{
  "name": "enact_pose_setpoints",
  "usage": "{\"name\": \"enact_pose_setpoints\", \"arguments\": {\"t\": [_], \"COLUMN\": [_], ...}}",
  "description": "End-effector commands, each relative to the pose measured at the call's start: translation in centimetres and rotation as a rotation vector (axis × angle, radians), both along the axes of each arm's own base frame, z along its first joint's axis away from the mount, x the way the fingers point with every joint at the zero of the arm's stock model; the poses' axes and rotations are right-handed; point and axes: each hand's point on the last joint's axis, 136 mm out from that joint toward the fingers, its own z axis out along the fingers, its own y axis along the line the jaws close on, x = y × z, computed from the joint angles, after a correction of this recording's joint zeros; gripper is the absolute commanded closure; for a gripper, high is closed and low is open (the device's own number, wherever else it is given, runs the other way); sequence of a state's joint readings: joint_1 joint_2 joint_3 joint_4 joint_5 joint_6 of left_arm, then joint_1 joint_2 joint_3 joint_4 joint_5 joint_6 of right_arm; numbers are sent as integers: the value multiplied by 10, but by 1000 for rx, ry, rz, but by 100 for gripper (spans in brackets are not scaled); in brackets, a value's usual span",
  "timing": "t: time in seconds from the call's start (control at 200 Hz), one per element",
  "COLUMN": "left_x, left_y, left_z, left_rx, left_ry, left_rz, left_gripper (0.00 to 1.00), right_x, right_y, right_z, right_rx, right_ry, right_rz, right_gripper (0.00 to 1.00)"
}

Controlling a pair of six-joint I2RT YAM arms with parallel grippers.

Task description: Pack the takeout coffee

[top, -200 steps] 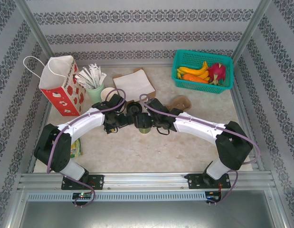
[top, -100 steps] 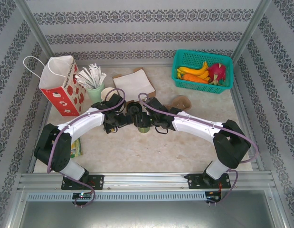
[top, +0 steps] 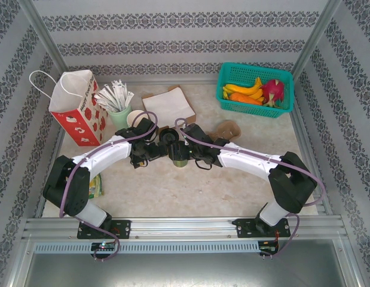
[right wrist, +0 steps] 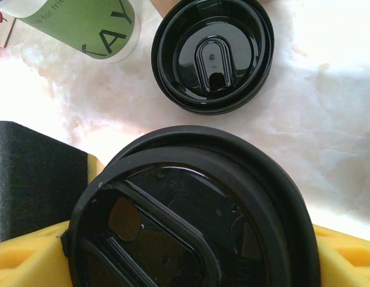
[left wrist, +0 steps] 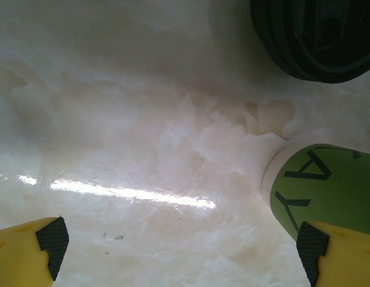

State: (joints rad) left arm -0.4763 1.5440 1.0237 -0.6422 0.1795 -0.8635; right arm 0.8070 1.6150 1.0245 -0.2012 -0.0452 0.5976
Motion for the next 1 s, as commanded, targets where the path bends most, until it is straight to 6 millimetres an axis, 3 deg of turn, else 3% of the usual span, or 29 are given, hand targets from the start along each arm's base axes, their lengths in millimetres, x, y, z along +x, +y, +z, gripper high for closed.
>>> {"name": "enact_pose_setpoints", "arguments": {"t": [0.0, 0.575, 0.994], "left_x": [3, 11, 13], "left_y": [-7, -12, -15], "left_z": [2, 10, 14], "left_rx": [-25, -49, -67], "left_ry": [-4, -49, -68], "left_rz": [-29, -51, -62], "left_gripper": [0, 0, 0], "right_x": [-64, -38, -14], "right_y": [-51, -34, -60], "right_z": [-98, -51, -42], "right_rx": [-264, -160, -134], "right_ry": [323, 216, 172], "right_rz": [31, 17, -136], "right_gripper": [22, 23, 24]}}
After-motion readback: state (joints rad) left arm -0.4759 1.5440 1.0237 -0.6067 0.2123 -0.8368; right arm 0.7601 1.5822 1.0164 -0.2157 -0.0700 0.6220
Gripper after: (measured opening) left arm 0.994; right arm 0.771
